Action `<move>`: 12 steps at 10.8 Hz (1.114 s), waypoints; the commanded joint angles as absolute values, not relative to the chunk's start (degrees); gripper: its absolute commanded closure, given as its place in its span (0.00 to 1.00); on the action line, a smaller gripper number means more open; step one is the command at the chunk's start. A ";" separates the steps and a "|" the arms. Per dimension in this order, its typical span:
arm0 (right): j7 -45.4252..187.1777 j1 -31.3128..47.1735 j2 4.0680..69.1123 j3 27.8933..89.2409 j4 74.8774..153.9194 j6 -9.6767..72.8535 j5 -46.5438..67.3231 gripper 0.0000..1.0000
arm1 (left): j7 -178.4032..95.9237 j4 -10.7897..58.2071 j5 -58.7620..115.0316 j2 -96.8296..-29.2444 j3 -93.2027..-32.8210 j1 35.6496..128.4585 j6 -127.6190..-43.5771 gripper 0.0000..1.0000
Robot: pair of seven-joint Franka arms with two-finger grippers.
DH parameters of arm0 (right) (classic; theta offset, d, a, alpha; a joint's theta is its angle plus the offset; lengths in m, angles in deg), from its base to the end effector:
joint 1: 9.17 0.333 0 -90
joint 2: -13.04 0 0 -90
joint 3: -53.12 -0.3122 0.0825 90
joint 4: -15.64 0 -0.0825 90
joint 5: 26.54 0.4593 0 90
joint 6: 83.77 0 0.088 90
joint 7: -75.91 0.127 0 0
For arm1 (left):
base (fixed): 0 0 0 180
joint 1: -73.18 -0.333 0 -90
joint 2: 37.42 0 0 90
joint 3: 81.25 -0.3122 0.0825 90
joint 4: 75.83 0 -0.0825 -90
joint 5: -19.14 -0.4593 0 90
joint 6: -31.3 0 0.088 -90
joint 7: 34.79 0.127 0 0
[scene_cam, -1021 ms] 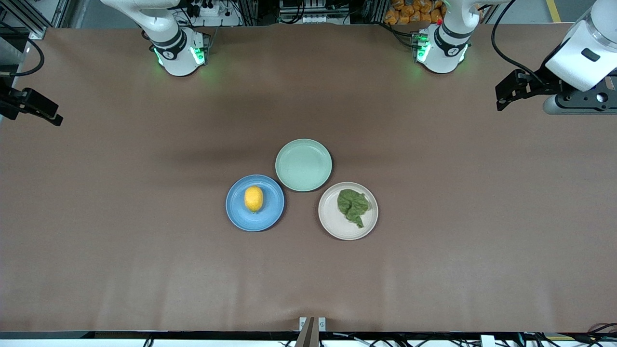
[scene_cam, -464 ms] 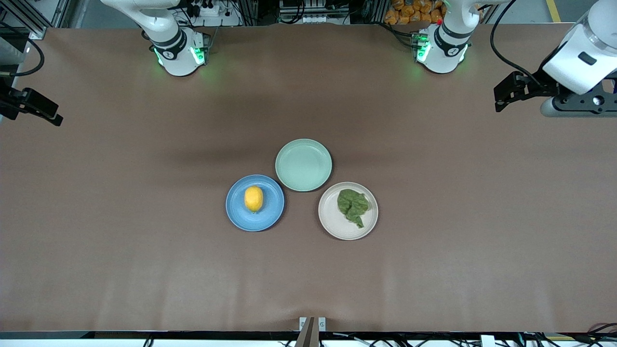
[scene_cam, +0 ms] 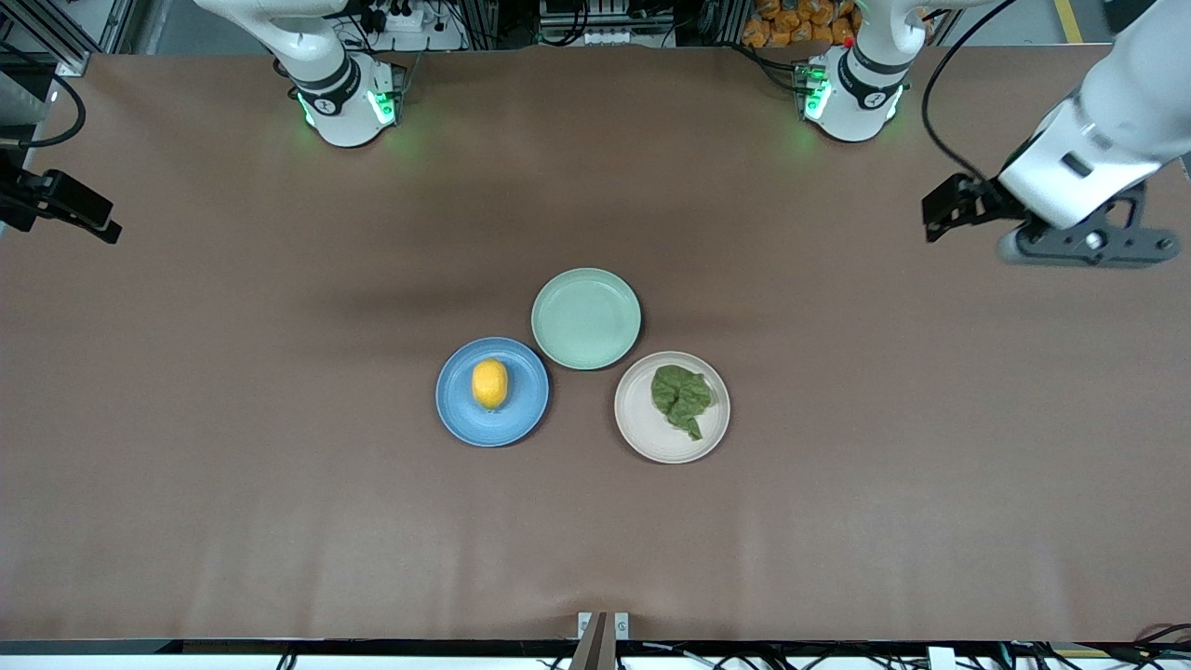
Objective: Pick lemon and lettuce from blue and beige plates
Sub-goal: 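Move the left gripper above the lettuce on the beige plate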
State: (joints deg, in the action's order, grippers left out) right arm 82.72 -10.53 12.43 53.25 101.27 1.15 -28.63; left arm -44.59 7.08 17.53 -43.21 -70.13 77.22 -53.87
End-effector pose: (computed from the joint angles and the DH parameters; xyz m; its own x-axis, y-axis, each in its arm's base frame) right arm 0.6170 -0.0210 0.6411 0.9891 -0.1475 0.0026 -0.1475 -0.9884 0.0363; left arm 0.6303 -0.1609 0.5972 0.9942 -0.0908 -0.0574 -0.0920 -0.9956 -0.0187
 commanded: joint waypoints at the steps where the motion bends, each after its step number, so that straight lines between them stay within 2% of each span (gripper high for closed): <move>1: 82.24 -10.05 13.13 53.82 99.75 0.52 -28.04 0.00 | -49.35 6.70 18.79 -46.02 -70.18 79.50 -56.92 0.00; 12: 82.24 -10.05 13.13 53.73 100.19 0.52 -28.04 0.00 | -59.84 6.79 18.44 -65.97 -70.26 90.05 -75.47 0.00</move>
State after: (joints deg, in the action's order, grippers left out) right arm 82.70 -10.52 12.69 53.32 101.07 1.11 -28.61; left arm -58.93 7.54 17.57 -64.41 -69.95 89.51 -73.46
